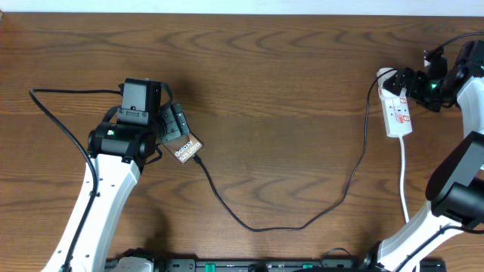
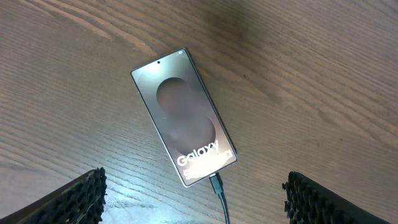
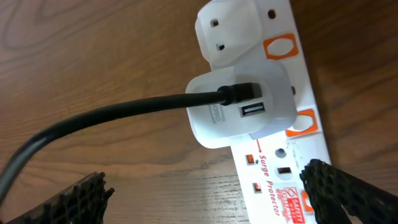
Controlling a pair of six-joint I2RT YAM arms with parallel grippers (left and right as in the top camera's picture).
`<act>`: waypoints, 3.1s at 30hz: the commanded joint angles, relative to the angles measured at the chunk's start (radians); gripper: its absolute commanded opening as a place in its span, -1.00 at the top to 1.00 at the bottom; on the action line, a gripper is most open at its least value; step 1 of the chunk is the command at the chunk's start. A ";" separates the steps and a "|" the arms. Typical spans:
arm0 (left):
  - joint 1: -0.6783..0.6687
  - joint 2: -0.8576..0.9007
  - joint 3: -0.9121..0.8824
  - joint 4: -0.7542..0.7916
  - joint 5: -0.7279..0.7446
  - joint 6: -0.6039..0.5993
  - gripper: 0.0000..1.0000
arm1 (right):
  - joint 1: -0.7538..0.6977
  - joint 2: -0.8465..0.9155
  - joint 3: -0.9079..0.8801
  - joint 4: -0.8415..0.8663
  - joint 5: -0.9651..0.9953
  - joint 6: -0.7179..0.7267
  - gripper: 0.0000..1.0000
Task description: Plug charger to phone and switch on socket
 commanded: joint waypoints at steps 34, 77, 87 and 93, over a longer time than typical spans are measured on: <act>-0.004 -0.002 0.012 -0.006 -0.021 -0.002 -0.79 | -0.008 0.090 -0.003 0.096 -0.015 -0.021 -0.99; -0.004 -0.002 0.012 -0.006 -0.021 -0.005 -0.79 | -0.006 0.098 -0.003 0.076 -0.016 -0.021 -0.98; -0.004 -0.002 0.012 -0.006 -0.021 -0.005 -0.79 | -0.006 0.127 -0.003 0.074 -0.023 -0.021 -0.98; -0.004 -0.002 0.012 -0.006 -0.021 -0.005 -0.79 | -0.005 0.129 -0.003 0.072 -0.025 -0.021 -0.99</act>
